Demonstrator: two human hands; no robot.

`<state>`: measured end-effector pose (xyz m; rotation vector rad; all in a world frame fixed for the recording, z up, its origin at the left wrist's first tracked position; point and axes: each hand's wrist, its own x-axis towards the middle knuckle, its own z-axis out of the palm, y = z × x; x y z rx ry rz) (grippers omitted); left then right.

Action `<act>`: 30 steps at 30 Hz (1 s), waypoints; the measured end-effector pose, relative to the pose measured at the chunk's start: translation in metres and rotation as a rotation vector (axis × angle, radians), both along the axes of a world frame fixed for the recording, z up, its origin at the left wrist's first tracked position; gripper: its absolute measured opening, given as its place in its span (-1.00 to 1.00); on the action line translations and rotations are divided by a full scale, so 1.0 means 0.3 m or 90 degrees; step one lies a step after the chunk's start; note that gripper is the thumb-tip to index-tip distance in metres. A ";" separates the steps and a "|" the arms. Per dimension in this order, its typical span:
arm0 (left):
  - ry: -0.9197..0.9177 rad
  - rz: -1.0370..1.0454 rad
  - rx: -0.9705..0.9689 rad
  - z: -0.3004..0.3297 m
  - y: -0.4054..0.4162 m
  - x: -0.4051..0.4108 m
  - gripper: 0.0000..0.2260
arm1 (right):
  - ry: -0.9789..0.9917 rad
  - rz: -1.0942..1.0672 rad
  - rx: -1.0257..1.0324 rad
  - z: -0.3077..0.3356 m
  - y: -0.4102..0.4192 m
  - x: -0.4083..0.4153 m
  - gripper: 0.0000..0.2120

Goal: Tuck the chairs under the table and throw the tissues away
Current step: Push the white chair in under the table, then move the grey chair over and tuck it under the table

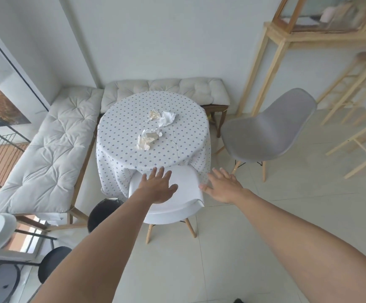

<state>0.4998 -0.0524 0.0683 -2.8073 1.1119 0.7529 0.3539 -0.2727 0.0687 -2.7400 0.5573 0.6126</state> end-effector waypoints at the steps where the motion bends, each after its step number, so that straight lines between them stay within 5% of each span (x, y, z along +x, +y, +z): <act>1: -0.009 -0.008 0.000 0.024 -0.046 -0.005 -0.35 | -0.005 -0.009 0.000 0.026 -0.041 -0.013 -0.21; 10: -0.056 -0.086 0.007 0.175 -0.559 -0.101 -0.30 | -0.064 -0.080 -0.044 0.131 -0.517 -0.138 -0.19; 30: -0.054 -0.031 -0.012 0.204 -1.853 -0.319 -0.28 | -0.071 -0.056 -0.099 0.281 -1.808 -0.388 -0.22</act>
